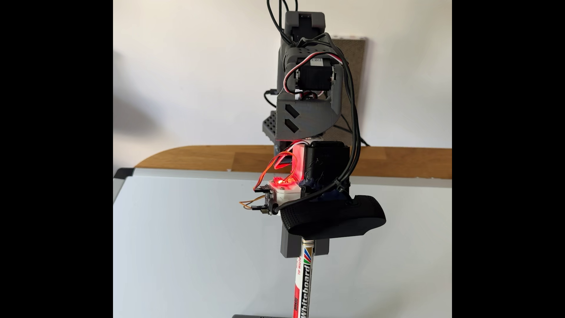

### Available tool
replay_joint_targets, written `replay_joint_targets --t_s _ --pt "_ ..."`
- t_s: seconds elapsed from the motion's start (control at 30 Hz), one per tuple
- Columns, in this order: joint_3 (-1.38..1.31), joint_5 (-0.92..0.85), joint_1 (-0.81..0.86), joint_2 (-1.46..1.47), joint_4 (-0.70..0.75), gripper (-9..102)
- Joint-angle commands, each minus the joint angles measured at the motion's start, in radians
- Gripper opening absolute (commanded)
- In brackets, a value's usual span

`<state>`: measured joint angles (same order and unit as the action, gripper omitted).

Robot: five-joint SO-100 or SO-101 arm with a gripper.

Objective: Draw a face

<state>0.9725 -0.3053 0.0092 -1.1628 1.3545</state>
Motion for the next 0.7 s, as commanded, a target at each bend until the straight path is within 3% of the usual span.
replay_joint_targets --t_s 0.0,0.17,0.67 --pt "-0.064 0.006 -0.011 -0.106 -0.028 5" --pt "-0.064 0.0 -0.011 -0.109 -0.034 -1" --pt "-0.064 0.006 -0.005 -0.144 -0.026 -1"
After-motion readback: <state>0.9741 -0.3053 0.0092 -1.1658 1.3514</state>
